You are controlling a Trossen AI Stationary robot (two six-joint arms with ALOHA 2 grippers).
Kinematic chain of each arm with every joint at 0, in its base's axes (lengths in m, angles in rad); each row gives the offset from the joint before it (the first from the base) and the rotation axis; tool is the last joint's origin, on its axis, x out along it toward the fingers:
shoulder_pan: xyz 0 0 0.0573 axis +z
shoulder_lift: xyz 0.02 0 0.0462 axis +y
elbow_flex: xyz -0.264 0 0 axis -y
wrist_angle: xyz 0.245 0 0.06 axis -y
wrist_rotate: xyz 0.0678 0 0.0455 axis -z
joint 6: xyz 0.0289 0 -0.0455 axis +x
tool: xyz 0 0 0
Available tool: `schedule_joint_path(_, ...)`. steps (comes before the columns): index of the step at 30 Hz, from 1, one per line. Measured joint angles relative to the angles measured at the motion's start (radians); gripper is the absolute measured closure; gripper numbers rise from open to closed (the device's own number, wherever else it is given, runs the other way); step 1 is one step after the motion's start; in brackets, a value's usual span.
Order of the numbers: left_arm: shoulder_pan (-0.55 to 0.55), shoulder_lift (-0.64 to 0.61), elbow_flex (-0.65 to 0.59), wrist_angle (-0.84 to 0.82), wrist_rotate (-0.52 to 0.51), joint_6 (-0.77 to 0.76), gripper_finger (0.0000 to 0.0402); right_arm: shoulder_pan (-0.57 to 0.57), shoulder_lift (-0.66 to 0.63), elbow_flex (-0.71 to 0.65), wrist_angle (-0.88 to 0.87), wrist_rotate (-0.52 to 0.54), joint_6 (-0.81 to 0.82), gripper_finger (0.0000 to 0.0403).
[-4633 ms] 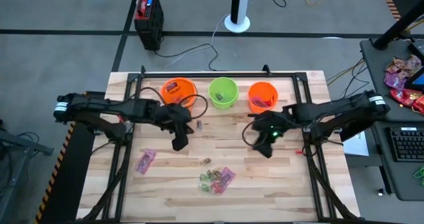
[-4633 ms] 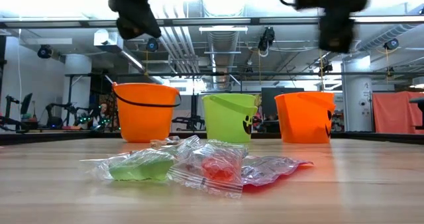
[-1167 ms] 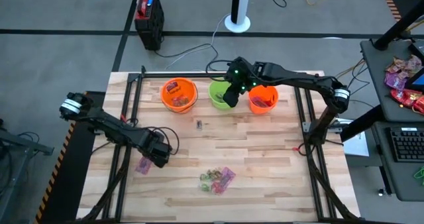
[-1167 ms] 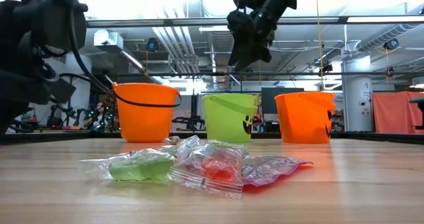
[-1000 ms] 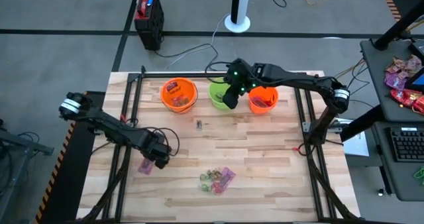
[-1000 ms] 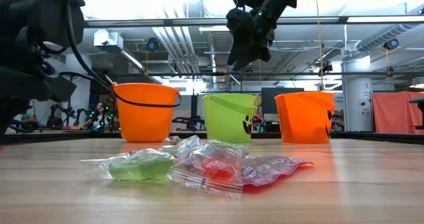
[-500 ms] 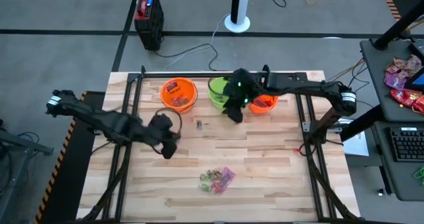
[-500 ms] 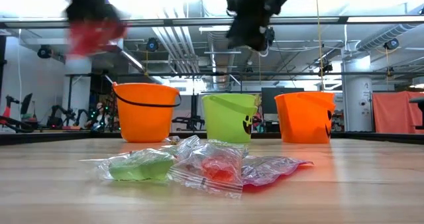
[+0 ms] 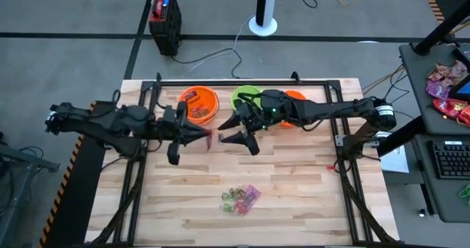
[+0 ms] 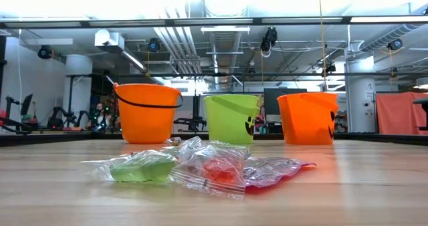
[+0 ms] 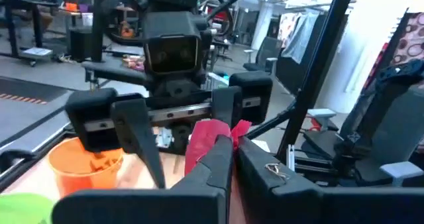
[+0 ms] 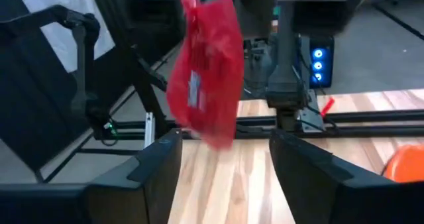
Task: Sort candy by brand, put in halloween buckets
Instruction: Put the red candy into the left orange bucket
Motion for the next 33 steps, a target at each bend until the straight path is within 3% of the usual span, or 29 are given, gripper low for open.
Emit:
schedule_joint_path(7,0.013,0.095,0.000,0.153,0.049,0.046,0.0401,-0.001,0.016,0.014,0.000,-0.053,0.009,0.0168)
schedule_joint_path(12,0.037,0.132,0.007,0.166,0.068,0.045,0.0401,0.014,0.016,0.014,0.009,-0.063,-0.001,0.0188)
schedule_joint_path(16,0.039,0.164,0.026,0.165,0.075,0.043,0.0401,0.015,0.016,0.014,0.015,-0.102,-0.005,0.0231)
schedule_joint_path(20,0.039,0.187,0.038,0.165,0.070,0.038,0.0401,0.016,0.015,0.014,0.013,-0.133,-0.006,0.0304)
schedule_joint_path(24,0.038,0.194,0.039,0.140,-0.020,-0.045,0.0398,0.016,0.014,0.014,0.002,-0.135,-0.017,0.0379)
schedule_joint_path(28,0.039,0.187,0.039,0.105,-0.038,-0.104,0.0364,0.007,0.014,0.014,-0.041,-0.138,-0.001,0.0386)
schedule_joint_path(33,0.039,0.154,0.064,-0.005,-0.039,-0.127,0.0299,-0.029,0.004,0.014,-0.218,-0.134,0.019,0.0387)
